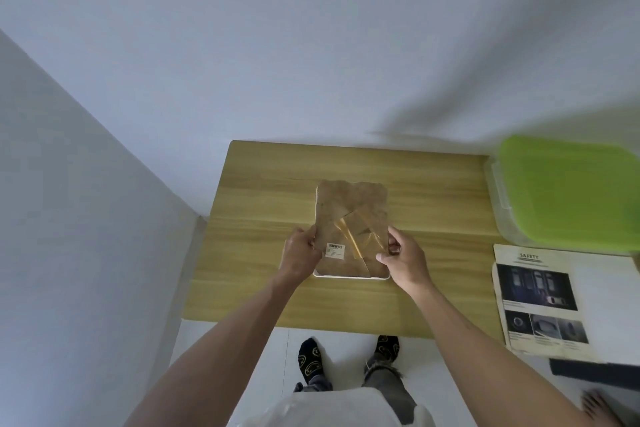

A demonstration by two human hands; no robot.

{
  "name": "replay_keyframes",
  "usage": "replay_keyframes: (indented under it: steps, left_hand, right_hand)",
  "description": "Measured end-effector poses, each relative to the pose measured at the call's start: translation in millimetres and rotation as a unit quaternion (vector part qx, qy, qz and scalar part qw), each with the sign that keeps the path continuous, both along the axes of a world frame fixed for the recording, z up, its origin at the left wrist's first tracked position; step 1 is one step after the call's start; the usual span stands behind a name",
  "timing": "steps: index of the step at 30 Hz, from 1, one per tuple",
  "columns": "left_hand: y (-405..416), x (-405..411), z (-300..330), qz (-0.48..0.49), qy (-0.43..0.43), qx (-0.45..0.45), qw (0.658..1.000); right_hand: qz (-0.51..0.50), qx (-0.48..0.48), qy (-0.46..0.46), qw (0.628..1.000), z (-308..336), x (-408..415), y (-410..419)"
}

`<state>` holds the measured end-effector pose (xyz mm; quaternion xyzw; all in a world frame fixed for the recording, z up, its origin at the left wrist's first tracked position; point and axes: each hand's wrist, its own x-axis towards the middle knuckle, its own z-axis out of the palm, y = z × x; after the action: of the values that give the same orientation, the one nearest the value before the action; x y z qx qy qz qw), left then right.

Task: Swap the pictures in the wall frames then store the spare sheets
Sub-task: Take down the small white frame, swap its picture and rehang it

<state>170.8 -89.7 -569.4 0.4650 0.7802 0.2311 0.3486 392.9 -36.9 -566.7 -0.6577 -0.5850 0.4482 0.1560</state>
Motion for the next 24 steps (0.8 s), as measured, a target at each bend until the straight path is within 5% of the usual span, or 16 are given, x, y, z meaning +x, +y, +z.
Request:
replay_keyframes:
  steps: [17, 20, 24]
  left_hand:
    - [3.3, -11.5, -25.1, 0.036, -0.075, -0.037, 0.996]
    - [7.6, -13.1, -7.4, -0.106, 0.043, -0.031, 0.993]
    - [29.0, -7.4, 18.1, -0.243, 0.209, -0.05, 0.946]
  right_hand:
    - [0.136, 0.035, -0.159, 0.977, 11.5, -3.6, 10.4]
    - [0.184, 0.042, -0.225, 0.956, 14.9, -8.8, 15.7]
    - [0.273, 0.059, -0.312, 0.908, 23.8, -13.0, 35.4]
